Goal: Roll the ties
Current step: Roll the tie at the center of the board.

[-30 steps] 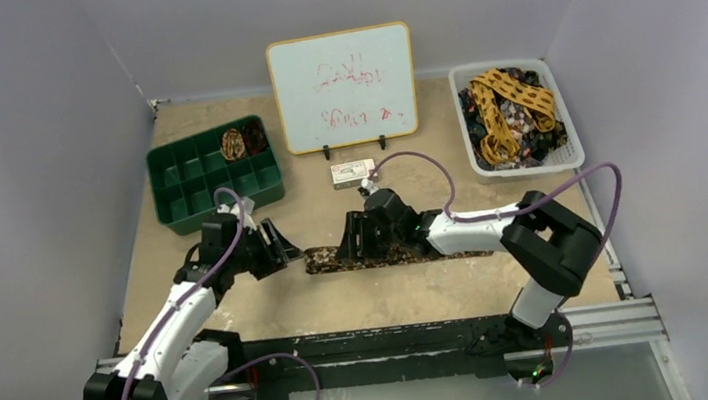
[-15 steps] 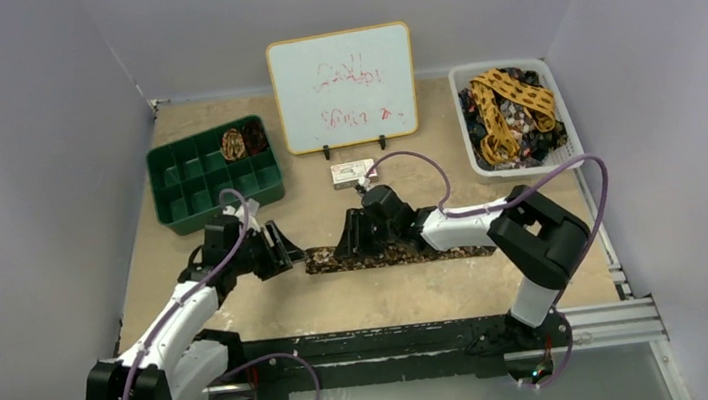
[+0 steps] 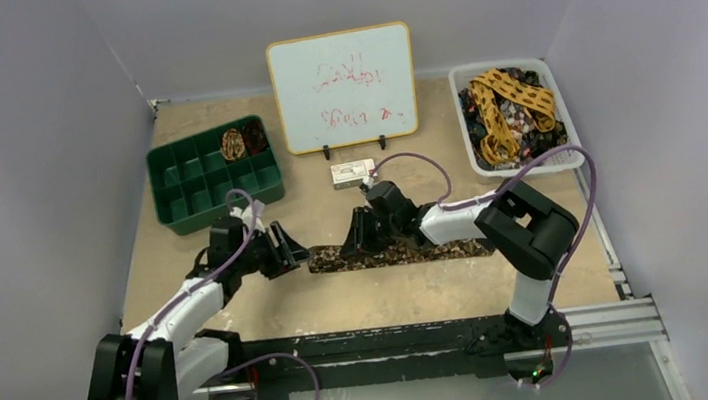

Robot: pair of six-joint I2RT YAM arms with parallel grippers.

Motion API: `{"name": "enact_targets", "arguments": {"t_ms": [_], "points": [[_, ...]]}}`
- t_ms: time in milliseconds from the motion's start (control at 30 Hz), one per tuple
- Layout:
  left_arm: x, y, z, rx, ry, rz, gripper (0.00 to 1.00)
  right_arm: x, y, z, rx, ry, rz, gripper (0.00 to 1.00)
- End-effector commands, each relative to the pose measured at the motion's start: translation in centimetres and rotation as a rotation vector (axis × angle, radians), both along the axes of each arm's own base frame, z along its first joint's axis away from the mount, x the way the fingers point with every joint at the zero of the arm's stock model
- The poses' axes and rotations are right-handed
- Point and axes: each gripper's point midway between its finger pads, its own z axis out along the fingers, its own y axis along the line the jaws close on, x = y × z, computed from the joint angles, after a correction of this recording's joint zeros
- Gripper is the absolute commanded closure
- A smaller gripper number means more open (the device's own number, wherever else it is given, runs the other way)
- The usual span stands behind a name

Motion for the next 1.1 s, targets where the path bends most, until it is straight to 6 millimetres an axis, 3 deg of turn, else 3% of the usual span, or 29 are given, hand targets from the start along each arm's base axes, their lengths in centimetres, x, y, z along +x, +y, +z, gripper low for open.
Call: {"name": "enact_targets", "arguments": {"t_ms": [0,467,1067], "points": [[0.7,-0.8,0.4,-0.061,-0.037,-0.019,0.46,-0.3,0.8,0.4,0.042,0.001,0.044,0.73],[-0.3,-0.6,-3.1,-0.126,0.157,0.133,0.46,-0.2,0.4,0.0,0.050,-0.022,0.025,0.77],[-0.7,-1.4,-3.6,-0.103,0.137,0.039,0.53,-1.1,0.9,1.2,0.066,-0.037,0.047,0.82]]}}
